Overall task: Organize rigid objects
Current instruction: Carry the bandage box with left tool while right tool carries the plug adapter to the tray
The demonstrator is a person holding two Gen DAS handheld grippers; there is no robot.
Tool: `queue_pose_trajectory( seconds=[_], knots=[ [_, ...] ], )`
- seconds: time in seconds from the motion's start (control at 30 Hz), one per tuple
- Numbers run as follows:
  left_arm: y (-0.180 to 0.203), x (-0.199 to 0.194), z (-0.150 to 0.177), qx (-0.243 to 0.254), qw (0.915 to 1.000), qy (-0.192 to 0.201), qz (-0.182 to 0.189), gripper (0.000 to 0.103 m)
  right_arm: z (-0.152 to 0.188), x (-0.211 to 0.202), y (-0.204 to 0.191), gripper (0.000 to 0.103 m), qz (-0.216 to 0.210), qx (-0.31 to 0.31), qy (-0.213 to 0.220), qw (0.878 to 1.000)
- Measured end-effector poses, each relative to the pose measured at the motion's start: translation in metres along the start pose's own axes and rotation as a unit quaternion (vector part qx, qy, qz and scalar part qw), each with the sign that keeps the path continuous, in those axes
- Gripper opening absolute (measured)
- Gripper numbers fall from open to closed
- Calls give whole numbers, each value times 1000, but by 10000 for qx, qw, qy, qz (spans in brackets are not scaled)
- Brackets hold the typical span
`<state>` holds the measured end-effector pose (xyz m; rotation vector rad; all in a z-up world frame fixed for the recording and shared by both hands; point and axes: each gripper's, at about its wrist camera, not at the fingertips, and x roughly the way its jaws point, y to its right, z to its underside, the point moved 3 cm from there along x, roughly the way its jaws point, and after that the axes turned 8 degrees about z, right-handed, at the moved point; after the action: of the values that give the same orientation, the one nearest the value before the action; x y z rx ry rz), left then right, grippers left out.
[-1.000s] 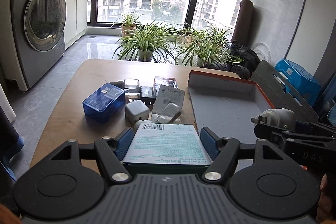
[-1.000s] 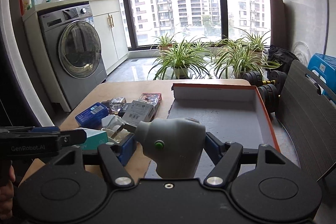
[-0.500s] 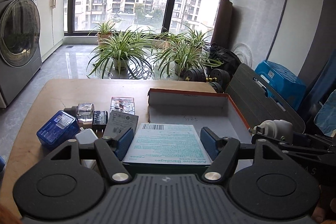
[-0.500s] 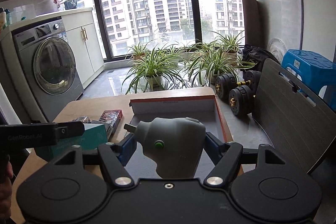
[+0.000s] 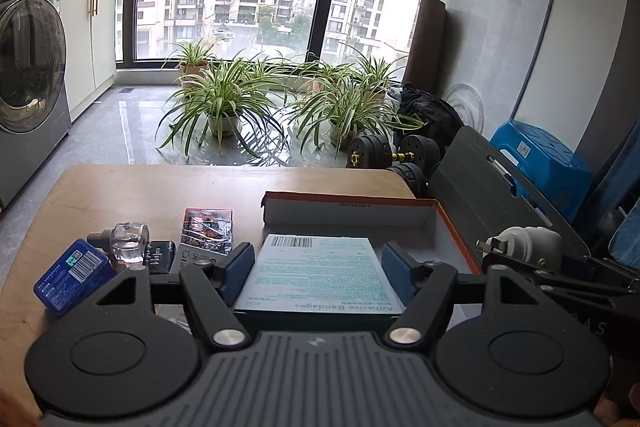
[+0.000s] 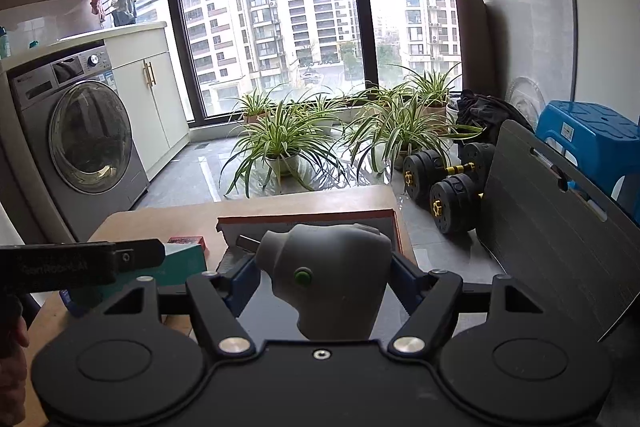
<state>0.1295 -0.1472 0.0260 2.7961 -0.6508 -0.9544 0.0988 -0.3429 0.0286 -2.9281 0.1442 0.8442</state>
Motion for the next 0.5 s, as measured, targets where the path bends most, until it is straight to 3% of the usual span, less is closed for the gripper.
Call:
queue_pose_trajectory(
  seconds=[0.5],
  knots=[
    [-2, 37, -9, -80, 9999, -129, -36, 72, -14, 47, -2, 83, -62, -125, -92, 9999]
  ],
)
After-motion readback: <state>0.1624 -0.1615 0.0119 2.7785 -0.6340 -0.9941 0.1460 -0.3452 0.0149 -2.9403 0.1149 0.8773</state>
